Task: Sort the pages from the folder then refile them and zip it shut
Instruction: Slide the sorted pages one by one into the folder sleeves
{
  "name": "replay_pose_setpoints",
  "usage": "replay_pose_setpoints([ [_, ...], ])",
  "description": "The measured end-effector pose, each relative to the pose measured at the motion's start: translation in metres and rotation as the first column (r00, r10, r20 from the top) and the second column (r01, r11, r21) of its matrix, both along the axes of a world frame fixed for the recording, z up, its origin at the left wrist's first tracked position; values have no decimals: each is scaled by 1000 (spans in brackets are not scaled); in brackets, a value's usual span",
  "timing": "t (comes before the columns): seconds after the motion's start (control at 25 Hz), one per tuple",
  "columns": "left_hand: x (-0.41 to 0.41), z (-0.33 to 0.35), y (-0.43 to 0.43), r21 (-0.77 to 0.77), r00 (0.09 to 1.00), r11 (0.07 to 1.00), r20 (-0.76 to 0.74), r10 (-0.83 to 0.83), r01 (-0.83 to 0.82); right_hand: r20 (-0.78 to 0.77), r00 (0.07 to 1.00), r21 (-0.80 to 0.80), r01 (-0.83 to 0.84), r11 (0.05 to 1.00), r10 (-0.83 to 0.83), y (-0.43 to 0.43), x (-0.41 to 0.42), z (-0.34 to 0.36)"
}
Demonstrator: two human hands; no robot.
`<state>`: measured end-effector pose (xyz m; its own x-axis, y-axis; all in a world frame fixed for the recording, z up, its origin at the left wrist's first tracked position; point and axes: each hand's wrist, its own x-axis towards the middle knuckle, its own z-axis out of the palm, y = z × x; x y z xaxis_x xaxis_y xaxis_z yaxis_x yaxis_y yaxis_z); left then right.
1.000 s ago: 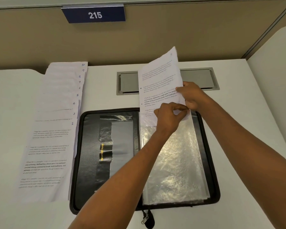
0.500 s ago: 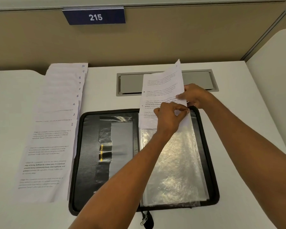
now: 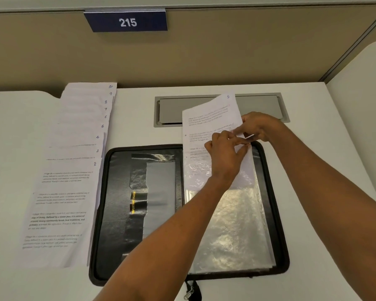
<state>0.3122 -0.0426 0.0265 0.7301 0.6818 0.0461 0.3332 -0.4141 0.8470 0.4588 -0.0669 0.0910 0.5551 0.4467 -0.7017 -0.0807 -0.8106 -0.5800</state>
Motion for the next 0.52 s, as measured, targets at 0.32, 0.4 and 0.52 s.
replay_pose_setpoints([
  [0.32,-12,3,25,42,992,998,126,32,-37,61,991,106,-128,986,122,-7,1,-3],
  [0.4,-9,3,72,72,983,981,0,181,-181,29,991,122,-135,983,133,-15,5,-4],
  [0.52,-10,8,148,25,953,970,-178,243,-243,-41,989,187,-136,973,146,-25,7,-4],
])
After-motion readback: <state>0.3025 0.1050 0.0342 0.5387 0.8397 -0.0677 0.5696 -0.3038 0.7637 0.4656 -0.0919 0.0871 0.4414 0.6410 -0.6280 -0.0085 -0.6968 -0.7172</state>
